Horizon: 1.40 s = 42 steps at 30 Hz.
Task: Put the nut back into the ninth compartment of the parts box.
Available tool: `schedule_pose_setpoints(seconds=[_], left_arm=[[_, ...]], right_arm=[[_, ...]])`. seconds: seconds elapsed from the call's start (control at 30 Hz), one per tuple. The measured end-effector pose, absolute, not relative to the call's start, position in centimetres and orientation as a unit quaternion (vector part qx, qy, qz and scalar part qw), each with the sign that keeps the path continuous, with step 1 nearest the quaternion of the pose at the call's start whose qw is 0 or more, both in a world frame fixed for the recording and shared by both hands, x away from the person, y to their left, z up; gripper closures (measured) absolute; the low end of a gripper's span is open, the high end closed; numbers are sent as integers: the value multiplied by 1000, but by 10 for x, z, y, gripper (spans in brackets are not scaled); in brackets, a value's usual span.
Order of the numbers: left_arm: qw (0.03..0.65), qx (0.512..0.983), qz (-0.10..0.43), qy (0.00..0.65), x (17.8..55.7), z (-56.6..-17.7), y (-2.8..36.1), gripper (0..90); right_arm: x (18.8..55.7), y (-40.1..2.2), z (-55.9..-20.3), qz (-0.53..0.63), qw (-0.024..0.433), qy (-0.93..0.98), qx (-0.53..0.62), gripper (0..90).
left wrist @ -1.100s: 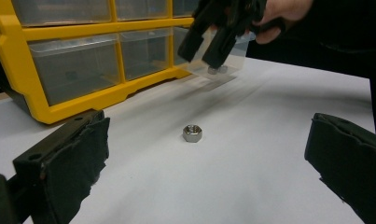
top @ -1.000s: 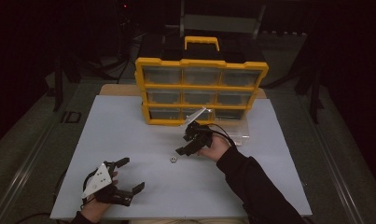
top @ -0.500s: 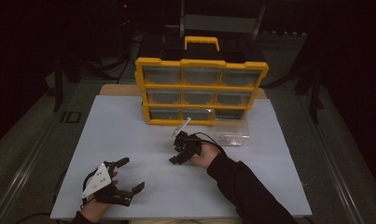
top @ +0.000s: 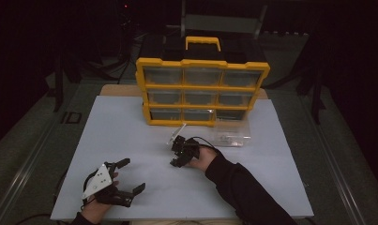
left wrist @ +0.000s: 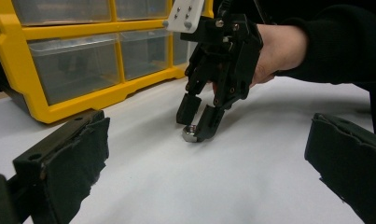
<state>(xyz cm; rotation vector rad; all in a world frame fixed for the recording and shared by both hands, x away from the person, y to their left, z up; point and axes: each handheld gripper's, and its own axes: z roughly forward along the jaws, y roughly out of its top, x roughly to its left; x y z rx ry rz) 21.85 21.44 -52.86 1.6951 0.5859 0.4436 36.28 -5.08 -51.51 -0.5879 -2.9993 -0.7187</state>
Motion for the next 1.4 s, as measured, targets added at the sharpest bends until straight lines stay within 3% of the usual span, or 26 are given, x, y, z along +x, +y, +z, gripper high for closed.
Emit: schedule_pose_setpoints(seconds=[0.33,0.73,1.4], left_arm=[[603,732,192,253,218,-529,214,0],[603,732,192,253,218,-529,214,0],[603,732,192,254,219,-529,214,0]], right_arm=[[358,-44,-517,-206,-24,-964,-164,577],[356,-40,-515,-195,-23,-968,-156,702],[361,-50,-486,-206,-29,-965,-159,704]])
